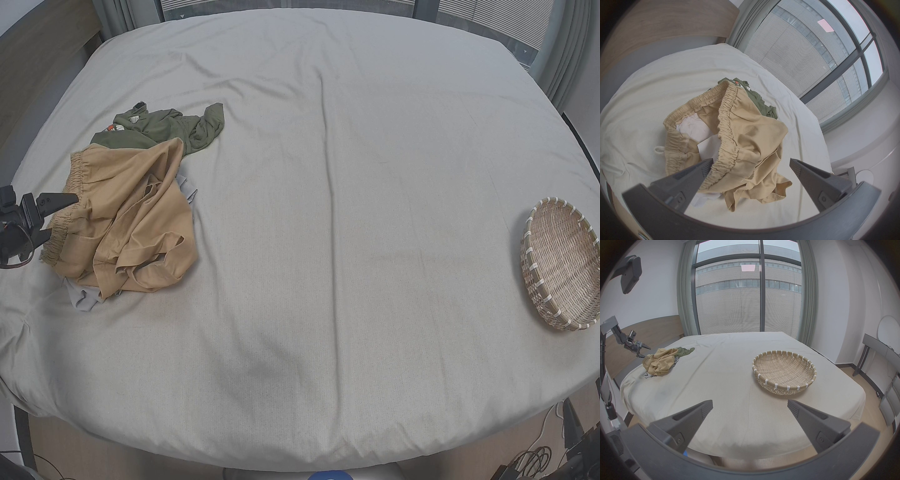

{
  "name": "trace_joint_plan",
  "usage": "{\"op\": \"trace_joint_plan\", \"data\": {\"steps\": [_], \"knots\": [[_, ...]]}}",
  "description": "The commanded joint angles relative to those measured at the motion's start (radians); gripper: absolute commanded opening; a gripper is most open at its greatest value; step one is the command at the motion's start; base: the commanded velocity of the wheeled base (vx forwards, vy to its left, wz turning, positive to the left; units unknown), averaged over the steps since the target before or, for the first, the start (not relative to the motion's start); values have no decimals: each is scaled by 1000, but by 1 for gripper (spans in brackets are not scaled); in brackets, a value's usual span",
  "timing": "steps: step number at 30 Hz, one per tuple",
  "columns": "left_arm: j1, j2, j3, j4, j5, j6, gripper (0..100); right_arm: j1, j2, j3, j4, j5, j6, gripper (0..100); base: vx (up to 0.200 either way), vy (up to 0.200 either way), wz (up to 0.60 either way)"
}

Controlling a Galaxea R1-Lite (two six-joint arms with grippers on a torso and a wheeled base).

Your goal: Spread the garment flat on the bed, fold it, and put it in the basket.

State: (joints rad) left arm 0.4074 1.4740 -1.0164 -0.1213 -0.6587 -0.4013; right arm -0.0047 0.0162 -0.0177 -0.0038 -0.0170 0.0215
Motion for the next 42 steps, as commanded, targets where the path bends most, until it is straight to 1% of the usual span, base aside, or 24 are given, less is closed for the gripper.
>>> {"op": "trace_joint_plan", "data": {"steps": [1, 6, 10, 16, 21, 30, 35, 40, 42], "knots": [[-9, 17, 7, -28, -9, -4, 100, 0, -5, 16, 1, 0, 0, 100, 0, 0, 0], [-25, 20, 9, -46, -70, -25, 100, 0, -5, 16, 1, 2, 0, 100, 0, 0, 0], [-41, 20, 10, -44, -101, -30, 100, 0, -5, 16, 1, 0, 0, 100, 0, 0, 0], [-81, 28, 19, -47, -121, -28, 100, 0, -5, 16, -1, 0, 0, 100, 0, 0, 0], [-111, 52, 19, -64, -114, -22, 100, 0, -5, 16, 1, 0, 0, 100, 0, 0, 0], [-128, 131, 41, -201, -96, -19, 100, 0, -5, 16, -1, 0, 0, 100, 0, 0, 0], [-148, 132, 61, -210, -84, -21, 100, 0, -5, 16, -1, 0, 0, 100, 0, 0, 0], [-141, 149, 67, -213, -59, -13, 100, 0, -5, 16, -1, 0, 0, 100, 0, 0, 0], [-136, 150, 68, -219, -50, 6, 100, 0, -5, 16, 1, 0, 0, 100, 0, 0, 0]]}}
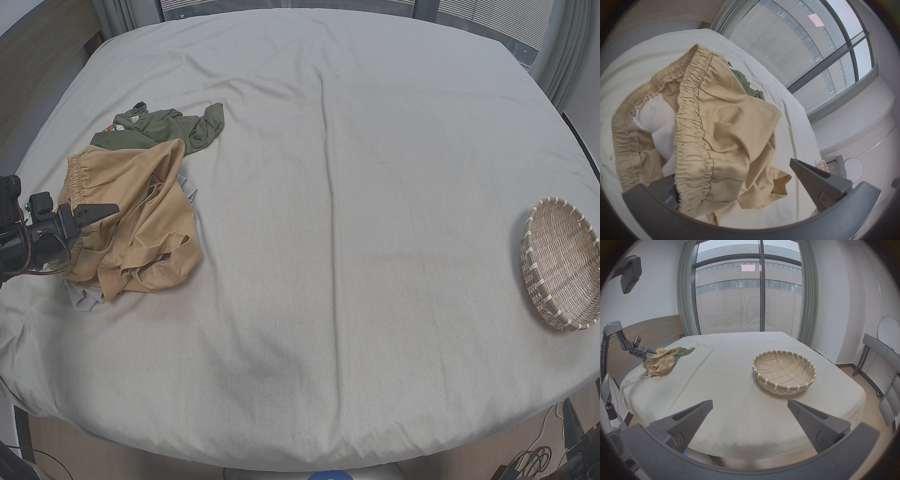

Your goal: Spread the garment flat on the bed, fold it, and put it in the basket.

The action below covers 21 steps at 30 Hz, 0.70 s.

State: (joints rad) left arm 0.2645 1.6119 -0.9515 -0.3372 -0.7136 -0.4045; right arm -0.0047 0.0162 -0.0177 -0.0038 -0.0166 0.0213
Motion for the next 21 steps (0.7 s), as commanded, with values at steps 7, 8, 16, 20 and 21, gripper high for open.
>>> {"op": "trace_joint_plan", "data": {"steps": [7, 8, 16, 20, 21], "knots": [[42, 11, 23, -22, 3, 85, 0, -1, -5, 16, -1, 0, 0, 100, 0, 0, 0], [47, 10, 30, -29, 0, 85, 0, 0, -5, 16, -1, 0, 0, 100, 0, 0, 0], [87, -1, 57, -201, -75, 82, 0, 0, -5, 16, 1, 0, 0, 100, 0, 0, 0], [98, 0, 74, -355, -84, 69, 0, 0, -5, 16, 1, 0, 0, 100, 0, 0, 0], [98, -1, 74, -388, -83, 53, 0, 0, -5, 16, 1, 0, 0, 100, 0, 0, 0]]}}
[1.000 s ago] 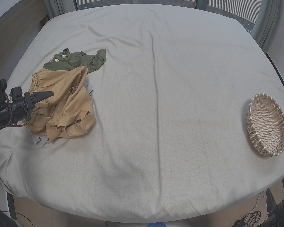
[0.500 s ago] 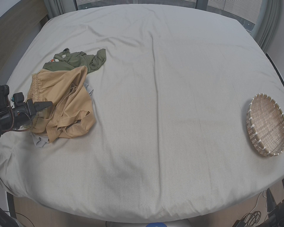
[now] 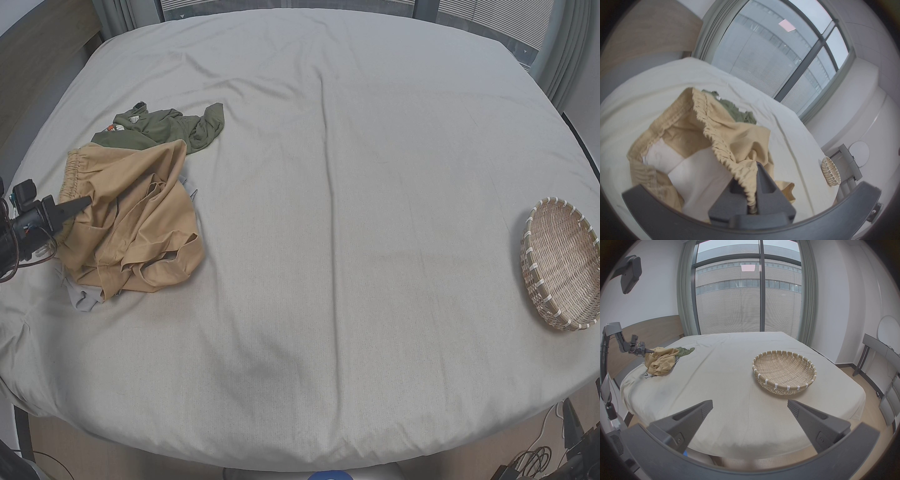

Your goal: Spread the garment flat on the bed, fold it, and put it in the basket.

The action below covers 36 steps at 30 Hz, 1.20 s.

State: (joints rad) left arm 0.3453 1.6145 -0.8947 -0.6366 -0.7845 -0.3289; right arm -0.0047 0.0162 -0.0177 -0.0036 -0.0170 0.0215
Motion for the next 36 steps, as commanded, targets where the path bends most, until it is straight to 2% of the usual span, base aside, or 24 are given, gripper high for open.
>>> {"op": "trace_joint_plan", "data": {"steps": [1, 3, 4, 5, 8, 13, 19, 20, 21, 22, 24, 27, 30, 31, 36], "knots": [[15, -8, 14, -118, -9, -50, 0, 0, -5, 16, 1, 0, 0, 100, 0, 0, 0], [15, -36, 11, -155, -6, -122, 0, 0, -5, 16, 1, 0, 0, 100, 0, 0, 0], [15, -36, 11, -155, -6, -122, 0, 0, -5, 16, 1, 0, 0, 100, 0, 0, 0], [7, -84, -7, -156, -4, -208, 0, 0, -5, 16, 1, 0, 0, 100, 0, 0, 0], [-3, -134, -32, -150, -4, -274, 0, 0, -5, 16, -1, 2, 0, 100, 0, 0, 0], [-9, -174, -33, -140, -6, -283, 0, 0, -5, 16, 1, 0, 0, 100, 0, 0, 0], [-75, -255, -105, -92, -15, -317, 0, 0, -5, 16, 1, 2, 0, 100, 0, 0, 0], [-121, -288, -176, -35, -12, -351, 0, 0, -5, 16, 1, 2, 0, 100, 0, 0, 0], [-124, -289, -181, -31, -10, -352, 0, 0, -5, 16, 1, 0, 0, 100, 0, 0, 0], [-169, -304, -260, 29, -18, -363, 0, 0, -5, 16, 1, 2, 0, 100, 0, 0, 0], [-203, -304, -320, 71, -19, -367, 0, 0, -5, 16, 1, 2, 0, 100, 0, 0, 0], [-319, -300, -506, 198, -9, -375, 0, 0, -5, 16, 1, 3, 2, 100, 0, 0, 0], [-378, -292, -602, 265, -4, -389, 0, 0, -5, 16, 1, 3, 2, 100, 0, 0, 0], [-430, -278, -696, 331, -2, -403, 0, 0, -5, 16, 1, 3, 2, 100, 0, 0, 0], [-525, -214, -923, 457, -1, -409, 0, 0, -5, 16, 1, 5, 2, 100, 0, 0, 0]]}}
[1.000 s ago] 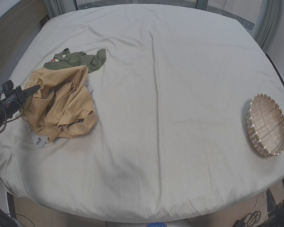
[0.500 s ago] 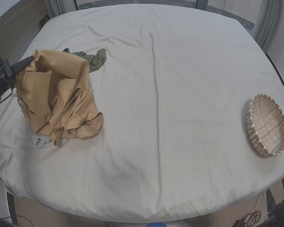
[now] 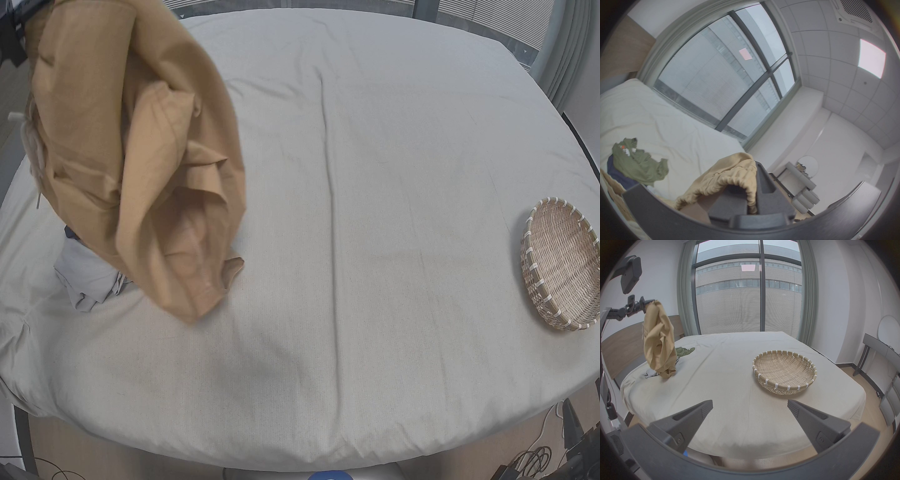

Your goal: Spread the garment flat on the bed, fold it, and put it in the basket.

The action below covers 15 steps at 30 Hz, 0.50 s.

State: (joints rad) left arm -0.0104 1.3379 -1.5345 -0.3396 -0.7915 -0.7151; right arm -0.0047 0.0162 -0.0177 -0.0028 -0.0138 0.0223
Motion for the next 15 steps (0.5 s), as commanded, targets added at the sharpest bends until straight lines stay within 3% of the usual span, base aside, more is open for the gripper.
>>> {"op": "trace_joint_plan", "data": {"steps": [1, 6, 15], "knots": [[-189, 80, -331, 179, 6, -23, 0, 0, -5, 16, -2, 0, 1, 100, 0, 0, 0], [-273, 136, -466, 252, 8, -23, 0, 0, -5, 16, 0, 0, 1, 100, 0, 0, 0], [-376, 176, -466, 337, 51, -14, 0, -1, -5, 16, 0, 2, -2, 100, 0, 0, 0]]}}
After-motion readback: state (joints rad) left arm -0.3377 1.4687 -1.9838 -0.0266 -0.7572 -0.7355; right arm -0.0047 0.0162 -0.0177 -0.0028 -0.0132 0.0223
